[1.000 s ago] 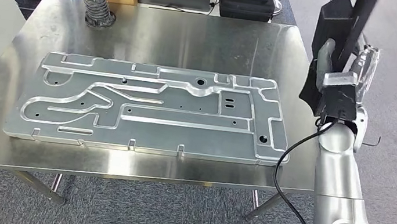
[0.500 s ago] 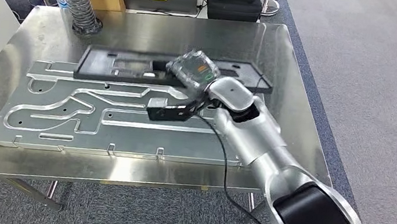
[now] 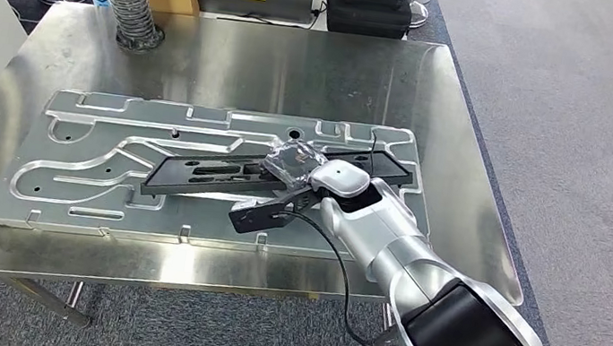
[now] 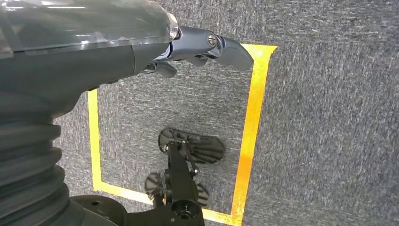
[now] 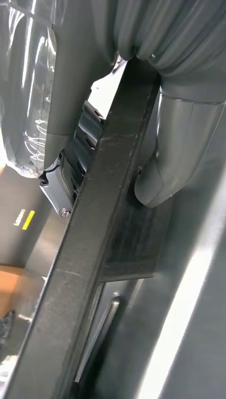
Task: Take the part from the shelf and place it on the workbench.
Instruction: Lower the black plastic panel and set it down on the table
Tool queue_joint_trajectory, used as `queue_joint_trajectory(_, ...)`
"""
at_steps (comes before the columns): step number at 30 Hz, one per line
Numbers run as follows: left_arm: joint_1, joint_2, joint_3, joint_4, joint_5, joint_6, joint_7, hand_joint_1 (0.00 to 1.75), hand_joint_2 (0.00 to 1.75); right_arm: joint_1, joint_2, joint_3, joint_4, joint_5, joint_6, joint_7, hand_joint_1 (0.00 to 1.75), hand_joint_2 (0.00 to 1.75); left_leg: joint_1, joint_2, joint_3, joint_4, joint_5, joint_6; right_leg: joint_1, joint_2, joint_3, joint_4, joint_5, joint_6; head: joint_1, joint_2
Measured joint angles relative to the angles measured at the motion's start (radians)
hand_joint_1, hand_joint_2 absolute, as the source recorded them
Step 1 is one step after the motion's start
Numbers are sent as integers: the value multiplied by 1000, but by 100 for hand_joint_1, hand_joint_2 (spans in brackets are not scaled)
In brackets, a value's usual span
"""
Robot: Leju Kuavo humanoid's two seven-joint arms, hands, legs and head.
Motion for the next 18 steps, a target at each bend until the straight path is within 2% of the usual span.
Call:
queue_joint_trajectory(1, 0, -1, 0, 0, -1, -1, -1, 0, 175, 2, 0, 2, 4, -2, -3, 2, 175, 175, 0, 0, 2, 0, -1, -1, -2, 0, 9, -22, 22, 0, 0, 0)
queue_joint_trajectory(3, -1, -3, 0, 0, -2, -1, -4, 0, 175, 3, 0, 6, 9, -2, -9, 3, 175, 175, 0, -1, 7, 0, -2, -4, -4, -3, 76, -160, 89, -4, 0, 0)
queue_joint_trajectory(4, -1, -4, 0, 0, -3, -1, -4, 0, 175, 3, 0, 8, 11, -2, -11, 3, 175, 175, -1, -2, 8, 0, -4, -8, -2, -3, 108, -226, 114, -7, 0, 0)
queue_joint_trajectory(5, -1, -5, 0, 0, -3, -1, -5, 0, 175, 3, 0, 9, 12, -2, -12, 3, 175, 175, -2, -3, 9, 0, -4, -12, 0, -4, 130, -271, 128, -11, 0, 0)
queue_joint_trajectory(7, -2, -6, 0, 0, -3, -1, -6, 0, 175, 3, 1, 12, 15, -3, -12, 3, 175, 175, -3, -4, 11, -3, -3, -25, 7, -2, 138, -291, 133, -18, 0, 0)
queue_joint_trajectory(9, -2, -7, 0, 0, -7, -1, -13, 0, 175, 3, 3, 14, 17, -4, -19, 2, 87, 87, -1, -4, 11, -2, -7, -36, 5, -2, 143, -301, 140, -31, 0, 0)
queue_joint_trajectory(11, -2, -7, 0, 0, -11, 0, -30, 0, 175, 6, 6, 16, 19, -6, -32, -1, 0, 0, 1, -4, -11, 54, -46, -43, 0, -5, 150, -313, 147, -43, 0, 0)
queue_joint_trajectory(12, -1, -7, 0, 0, -12, 1, -38, 0, 175, 10, 7, 18, 21, -7, -41, -3, 0, 0, 1, -4, -35, 112, -79, -45, 0, -6, 151, -315, 148, -46, 0, 0)
queue_joint_trajectory(14, 3, -7, 0, 0, -13, 2, -49, 0, 87, 25, 7, 20, 26, -12, -59, -11, 0, 0, 2, -3, -89, 238, -134, -50, 2, -6, 150, -315, 148, -49, 0, 0)
queue_joint_trajectory(15, 5, -7, 0, 0, -14, 5, -52, 0, 44, 32, 7, 21, 28, -16, -70, -15, 0, 0, 2, -3, -101, 269, -139, -52, 3, -5, 150, -314, 147, -49, 0, 0)
queue_joint_trajectory(16, 7, -7, 0, 0, -15, 9, -56, 0, 0, 38, 7, 21, 29, -20, -81, -19, 0, 0, 2, -3, -96, 260, -125, -53, 3, -4, 150, -313, 147, -48, 0, 0)
queue_joint_trajectory(17, 7, -7, 0, 0, -17, 14, -59, 0, 0, 40, 7, 21, 30, -25, -93, -23, 0, 0, 2, -3, -71, 211, -95, -53, 3, -2, 151, -311, 146, -47, 0, 0)
queue_joint_trajectory(18, 7, -7, 0, 0, -18, 18, -62, 0, 0, 41, 8, 21, 30, -29, -105, -26, 0, 0, 3, -3, -37, 140, -61, -51, 2, 0, 151, -308, 143, -44, 0, 0)
